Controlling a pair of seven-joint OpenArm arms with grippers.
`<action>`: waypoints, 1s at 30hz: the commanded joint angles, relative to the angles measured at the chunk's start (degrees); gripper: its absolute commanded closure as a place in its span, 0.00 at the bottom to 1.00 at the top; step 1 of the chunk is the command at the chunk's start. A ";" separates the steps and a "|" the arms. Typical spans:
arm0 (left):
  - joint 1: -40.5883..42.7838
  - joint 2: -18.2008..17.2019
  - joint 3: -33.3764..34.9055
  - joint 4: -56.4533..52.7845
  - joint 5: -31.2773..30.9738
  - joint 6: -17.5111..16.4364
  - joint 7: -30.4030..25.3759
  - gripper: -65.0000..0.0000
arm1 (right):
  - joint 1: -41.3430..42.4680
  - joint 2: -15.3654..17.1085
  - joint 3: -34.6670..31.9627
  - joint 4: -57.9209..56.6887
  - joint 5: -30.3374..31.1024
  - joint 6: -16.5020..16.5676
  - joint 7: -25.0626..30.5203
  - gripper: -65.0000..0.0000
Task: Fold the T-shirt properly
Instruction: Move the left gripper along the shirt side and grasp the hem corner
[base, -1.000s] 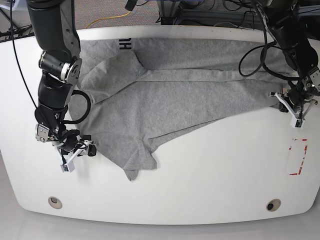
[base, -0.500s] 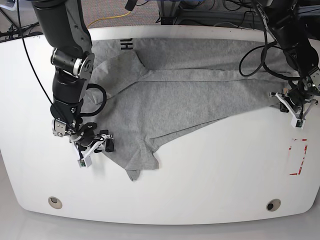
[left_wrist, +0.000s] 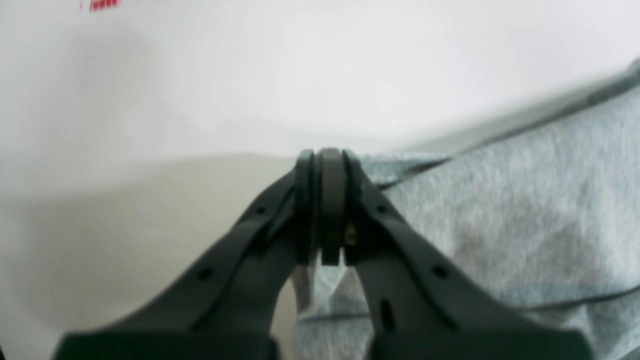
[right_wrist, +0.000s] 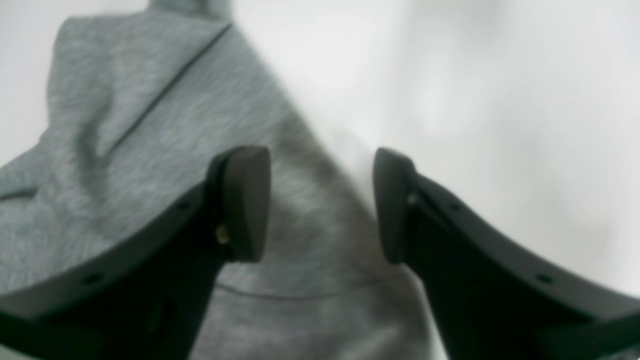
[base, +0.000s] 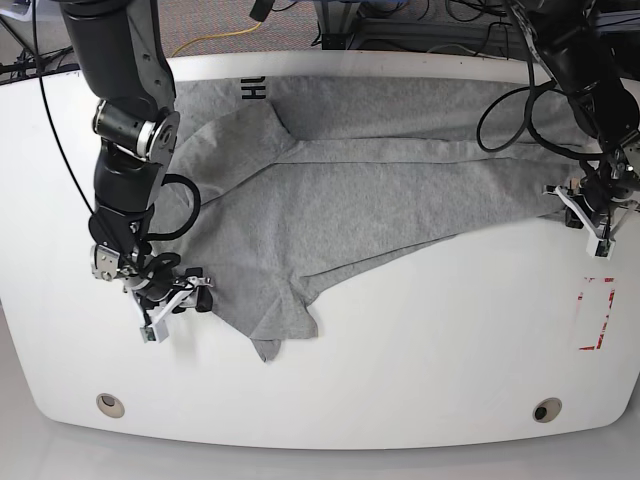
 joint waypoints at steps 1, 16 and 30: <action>-1.10 -0.97 -0.02 1.34 -0.58 0.10 -0.91 1.00 | 2.29 1.71 0.08 1.13 0.83 0.48 1.32 0.43; -1.54 -0.89 -0.11 1.34 -0.67 0.10 -0.91 1.00 | -2.72 2.94 0.08 0.86 0.83 -1.45 3.43 0.37; -1.63 -0.80 -0.11 8.72 -0.67 0.10 -0.91 1.00 | -1.76 -1.81 -7.39 1.13 1.35 -1.72 3.52 0.65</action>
